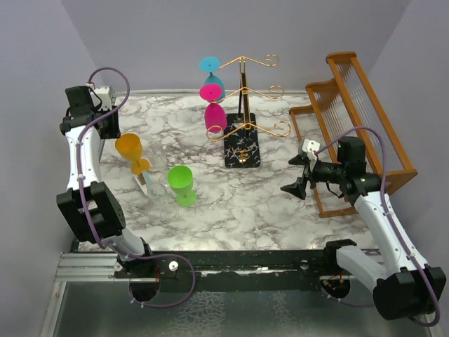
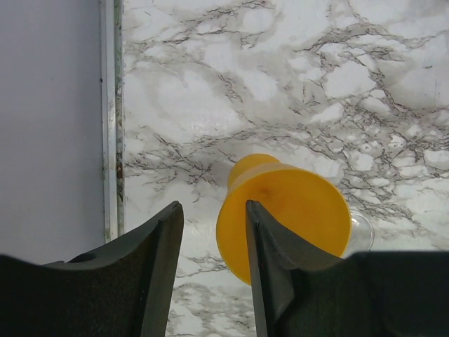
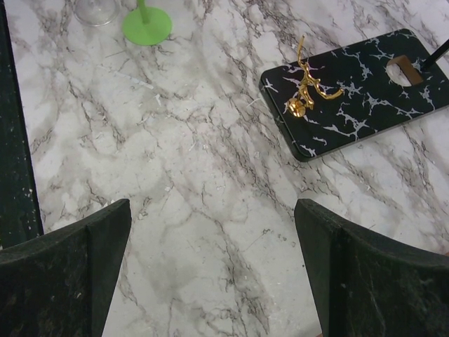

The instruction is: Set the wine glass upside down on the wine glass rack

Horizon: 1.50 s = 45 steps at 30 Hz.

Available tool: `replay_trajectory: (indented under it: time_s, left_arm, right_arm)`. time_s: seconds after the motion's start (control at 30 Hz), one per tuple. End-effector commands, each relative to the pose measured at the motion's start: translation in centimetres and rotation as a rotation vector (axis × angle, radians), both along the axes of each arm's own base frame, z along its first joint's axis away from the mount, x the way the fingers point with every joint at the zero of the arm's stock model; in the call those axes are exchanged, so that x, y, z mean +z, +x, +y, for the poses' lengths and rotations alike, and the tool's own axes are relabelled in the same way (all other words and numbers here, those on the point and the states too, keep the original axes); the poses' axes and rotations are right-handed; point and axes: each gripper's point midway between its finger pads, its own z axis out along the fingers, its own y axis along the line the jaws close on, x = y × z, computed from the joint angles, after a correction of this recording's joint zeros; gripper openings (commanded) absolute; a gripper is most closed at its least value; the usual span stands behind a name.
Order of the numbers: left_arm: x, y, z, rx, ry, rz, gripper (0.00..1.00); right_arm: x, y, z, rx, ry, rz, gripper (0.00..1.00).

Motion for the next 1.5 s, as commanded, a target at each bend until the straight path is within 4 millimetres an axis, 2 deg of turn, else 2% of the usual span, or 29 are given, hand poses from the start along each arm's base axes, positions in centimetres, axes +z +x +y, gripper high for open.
replay_trajectory:
  time_s: [0.0, 0.43, 0.77, 0.87, 1.0, 1.17, 1.33, 1.47]
  left_arm:
    - [0.0, 0.6, 0.3, 0.006, -0.008, -0.006, 0.45]
    - [-3.7, -0.5, -0.1, -0.028, -0.020, 0.085, 0.46]
    - [-4.8, -0.2, -0.1, -0.047, -0.022, 0.104, 0.30]
    - [-4.5, 0.0, -0.1, -0.056, -0.018, 0.098, 0.24]
    - [-2.7, 0.5, -0.2, -0.074, 0.012, 0.061, 0.15]
    - [0.7, 1.6, -0.9, -0.110, 0.097, -0.014, 0.03]
    - [5.8, 2.7, -2.3, -0.133, 0.168, -0.115, 0.00]
    - [10.9, 3.1, -3.6, -0.148, 0.183, -0.235, 0.00]
  right_arm:
    - [-0.3, 0.6, -0.3, -0.024, -0.013, -0.012, 1.00]
    - [-0.4, 0.7, -0.4, -0.029, -0.019, -0.015, 0.99]
    - [-0.6, 0.8, -0.5, -0.034, -0.024, -0.014, 0.99]
    - [-0.6, 0.8, -0.6, -0.037, -0.026, -0.015, 1.00]
    - [-0.6, 0.8, -0.6, -0.038, -0.030, -0.020, 1.00]
    - [-0.4, 0.8, -0.5, -0.035, -0.023, -0.020, 1.00]
    - [0.6, 1.8, -0.9, -0.066, -0.048, -0.023, 0.99]
    - [2.1, 2.4, -1.7, -0.080, -0.111, -0.018, 1.00]
